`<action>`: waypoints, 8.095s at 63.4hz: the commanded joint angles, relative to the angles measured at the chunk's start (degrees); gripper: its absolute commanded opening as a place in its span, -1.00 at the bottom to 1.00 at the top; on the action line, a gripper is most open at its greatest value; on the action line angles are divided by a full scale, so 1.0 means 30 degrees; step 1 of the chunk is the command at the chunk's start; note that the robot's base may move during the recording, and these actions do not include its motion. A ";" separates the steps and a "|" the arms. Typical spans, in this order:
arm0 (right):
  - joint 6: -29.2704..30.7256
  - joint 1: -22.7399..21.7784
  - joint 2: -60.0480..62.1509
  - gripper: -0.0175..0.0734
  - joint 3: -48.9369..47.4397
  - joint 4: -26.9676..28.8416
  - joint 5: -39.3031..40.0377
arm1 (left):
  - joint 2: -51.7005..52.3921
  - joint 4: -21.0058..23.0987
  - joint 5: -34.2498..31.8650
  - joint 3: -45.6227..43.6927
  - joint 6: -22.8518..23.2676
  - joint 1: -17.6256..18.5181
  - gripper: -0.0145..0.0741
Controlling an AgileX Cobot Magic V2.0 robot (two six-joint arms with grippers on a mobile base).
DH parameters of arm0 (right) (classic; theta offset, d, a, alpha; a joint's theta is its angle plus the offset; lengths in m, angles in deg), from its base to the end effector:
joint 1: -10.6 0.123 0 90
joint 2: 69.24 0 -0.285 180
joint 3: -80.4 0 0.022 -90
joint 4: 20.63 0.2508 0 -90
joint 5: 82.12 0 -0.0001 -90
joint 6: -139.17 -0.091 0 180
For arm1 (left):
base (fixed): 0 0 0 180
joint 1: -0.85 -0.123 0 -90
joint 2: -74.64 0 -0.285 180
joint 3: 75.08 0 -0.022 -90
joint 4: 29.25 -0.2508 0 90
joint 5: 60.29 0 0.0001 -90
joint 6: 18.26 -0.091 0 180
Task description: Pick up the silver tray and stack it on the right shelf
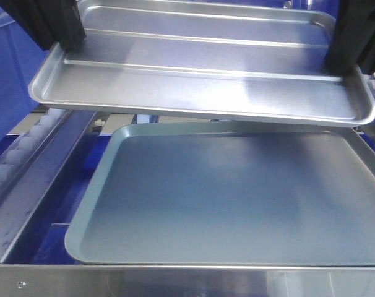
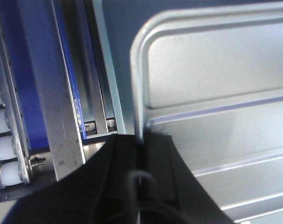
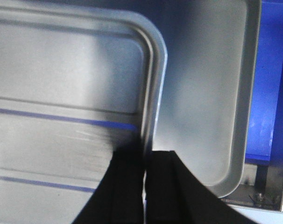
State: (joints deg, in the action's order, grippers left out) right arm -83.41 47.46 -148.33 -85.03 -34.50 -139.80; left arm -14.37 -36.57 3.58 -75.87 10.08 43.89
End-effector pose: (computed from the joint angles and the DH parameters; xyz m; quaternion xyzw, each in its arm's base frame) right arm 0.2043 0.1301 0.3311 0.0107 0.9625 0.0687 0.2624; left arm 0.2173 -0.1886 0.3579 0.1373 0.9588 -0.0897 0.2319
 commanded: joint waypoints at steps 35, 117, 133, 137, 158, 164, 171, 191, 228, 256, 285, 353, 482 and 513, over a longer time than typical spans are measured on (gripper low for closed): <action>0.0406 -0.0056 0.0569 -0.49 -0.0668 -0.1100 0.0610 | 0.0636 -0.0419 0.0047 -0.0511 -0.0310 0.0018 -0.88; 0.4660 -0.2797 0.0283 -0.49 -0.0668 -0.0979 0.1082 | -0.3086 -0.0250 -0.1809 -0.0511 -0.0519 0.0018 -0.88; 0.5336 -0.3703 -0.2656 -0.49 -0.0638 -0.0979 0.1636 | -0.5206 -0.0467 -0.3497 -0.0511 -0.0519 0.0018 -0.88; 0.5337 -0.3703 -0.3588 -0.49 -0.0638 -0.0979 0.1948 | -0.5648 -0.0710 -0.3580 -0.0511 -0.0519 0.0018 -0.88; 0.5337 -0.3703 -0.5655 -0.48 -0.0638 -0.0996 0.2468 | -0.7254 -0.1739 -0.3514 -0.0511 -0.0519 -0.0108 -0.88; 0.5337 -0.3703 -0.5655 -0.45 -0.0638 -0.0996 0.2428 | -0.7375 -0.1707 -0.3514 -0.0511 -0.0519 -0.0318 -0.87; 0.5352 -0.3703 -0.5655 -0.15 -0.0638 -0.0996 0.2319 | -0.7375 -0.1191 -0.3594 -0.0561 -0.0519 -0.0707 -0.60; 0.5352 -0.3703 -0.5483 0.62 -0.0638 -0.0996 0.2379 | -0.7202 -0.0072 -0.3568 -0.0603 -0.0870 -0.1074 0.39; 0.5372 -0.3663 0.1439 -0.49 0.2057 -0.1086 0.3478 | 0.1272 -0.1221 -0.6983 0.4353 -0.0956 0.0197 -0.68; 0.6350 -0.3640 1.1972 -0.49 1.1157 -0.1086 0.8149 | 1.0178 -0.1953 -1.4973 1.4544 -0.1654 0.0265 -0.88; 0.6387 -0.3640 1.9301 -0.49 1.2850 -0.1256 0.9614 | 1.4316 -0.1624 -1.6595 1.7734 -0.1654 0.0265 -0.88; 0.6387 -0.3640 1.9301 -0.49 1.2850 -0.1256 0.9534 | 2.1659 0.0375 -2.1080 2.3252 -0.3557 -0.1908 -0.88; 0.6387 -0.3640 1.9301 -0.49 1.2850 -0.1256 0.9468 | 2.7597 0.1693 -2.2784 2.6940 -0.7000 -1.0998 -0.88; 0.6387 -0.3640 1.9301 -0.49 1.2850 -0.1256 0.9468 | 2.7597 0.1693 -2.2784 2.6940 -0.7000 -1.0998 -0.88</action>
State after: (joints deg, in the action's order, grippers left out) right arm -64.71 36.53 -89.89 -44.95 -36.77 -115.69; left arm 67.56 -31.86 -59.74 3.84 -10.91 10.38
